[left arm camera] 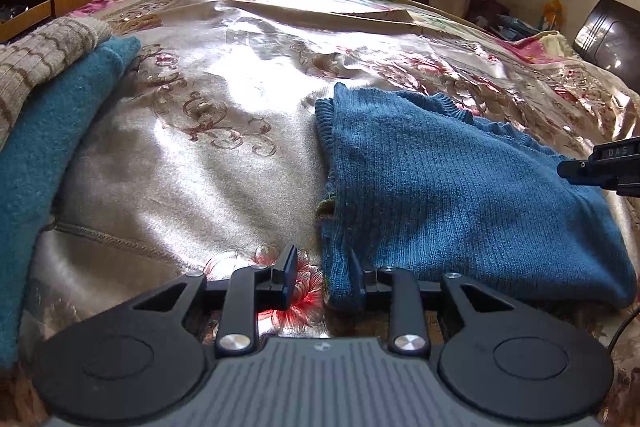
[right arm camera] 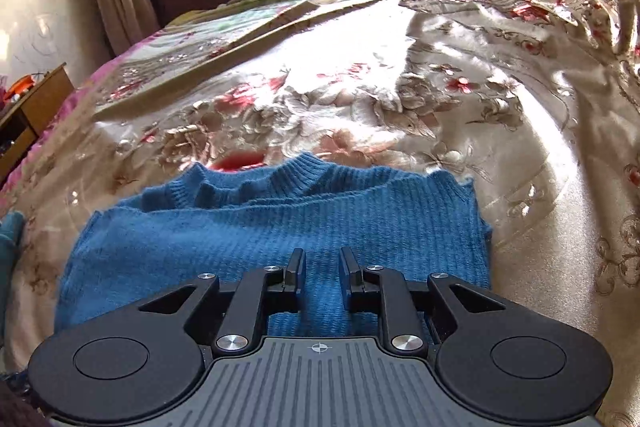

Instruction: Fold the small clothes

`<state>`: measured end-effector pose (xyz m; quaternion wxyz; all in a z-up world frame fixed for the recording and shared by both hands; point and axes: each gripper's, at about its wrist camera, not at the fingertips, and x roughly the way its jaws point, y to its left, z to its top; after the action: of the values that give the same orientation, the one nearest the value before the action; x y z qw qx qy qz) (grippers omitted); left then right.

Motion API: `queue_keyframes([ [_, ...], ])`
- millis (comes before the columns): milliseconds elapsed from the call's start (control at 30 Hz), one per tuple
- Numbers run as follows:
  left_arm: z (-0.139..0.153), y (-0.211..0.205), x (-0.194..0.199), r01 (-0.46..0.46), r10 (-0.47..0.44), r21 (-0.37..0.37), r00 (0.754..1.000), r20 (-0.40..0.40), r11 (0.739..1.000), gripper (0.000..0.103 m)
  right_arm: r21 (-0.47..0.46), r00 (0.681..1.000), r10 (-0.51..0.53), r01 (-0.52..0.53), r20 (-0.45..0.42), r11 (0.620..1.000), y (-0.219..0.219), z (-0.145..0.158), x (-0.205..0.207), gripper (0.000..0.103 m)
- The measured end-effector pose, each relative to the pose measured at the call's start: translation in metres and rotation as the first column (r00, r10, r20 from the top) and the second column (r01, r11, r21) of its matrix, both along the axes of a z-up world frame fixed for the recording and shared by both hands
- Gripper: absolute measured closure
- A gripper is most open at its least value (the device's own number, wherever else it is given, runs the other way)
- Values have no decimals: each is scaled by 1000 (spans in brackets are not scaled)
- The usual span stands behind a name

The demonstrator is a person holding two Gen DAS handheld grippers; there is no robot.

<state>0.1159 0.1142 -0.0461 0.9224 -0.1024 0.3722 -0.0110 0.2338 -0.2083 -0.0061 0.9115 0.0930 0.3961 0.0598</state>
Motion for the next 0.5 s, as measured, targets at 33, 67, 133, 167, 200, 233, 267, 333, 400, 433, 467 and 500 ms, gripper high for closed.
queue_keyframes([
  [33, 0, 1, 0, -4, 4, -5, 1000, -2, 1000, 69, -5, 1000, 17, -17, 11, 1000, 6, 3, -1, 83],
  [67, 0, 1, -1, -6, 6, -7, 1000, -4, 1000, 68, -5, 999, 35, -35, 16, 999, 12, 4, -2, 83],
  [133, 0, 2, -1, -12, 12, -7, 1000, -6, 1000, 67, 3, 997, 73, -73, 14, 997, 26, 3, -4, 83],
  [167, 0, 2, -2, -14, 14, -6, 1000, -6, 1000, 67, 4, 996, 89, -89, 13, 996, 35, 2, -4, 83],
  [200, 0, 3, -2, -15, 15, -6, 1000, -6, 1000, 67, 8, 994, 105, -105, 11, 994, 42, 1, -4, 83],
  [233, 0, 3, -2, -16, 16, -8, 1000, -7, 1000, 67, 14, 993, 118, -118, 10, 993, 50, 0, -5, 83],
  [267, 0, 4, -2, -17, 17, -11, 1000, -8, 1000, 67, 20, 991, 130, -130, 12, 991, 57, 0, -6, 83],
  [333, 0, 5, -3, -21, 21, -18, 1000, -8, 1000, 67, 34, 988, 156, -157, 17, 987, 72, 2, -6, 83],
  [400, 2, 7, -4, -30, 30, -35, 1000, -6, 999, 67, 49, 982, 188, -189, 20, 981, 88, 5, -3, 83],
  [433, 2, 8, -5, -35, 35, -42, 999, -6, 998, 67, 50, 978, 207, -208, 22, 977, 98, 7, -2, 83],
  [467, 3, 9, -6, -41, 41, -49, 999, -3, 998, 67, 49, 974, 226, -227, 24, 973, 107, 9, 0, 83],
  [500, 4, 10, -7, -44, 44, -56, 999, -1, 997, 67, 45, 969, 246, -247, 22, 968, 118, 10, 3, 81],
])
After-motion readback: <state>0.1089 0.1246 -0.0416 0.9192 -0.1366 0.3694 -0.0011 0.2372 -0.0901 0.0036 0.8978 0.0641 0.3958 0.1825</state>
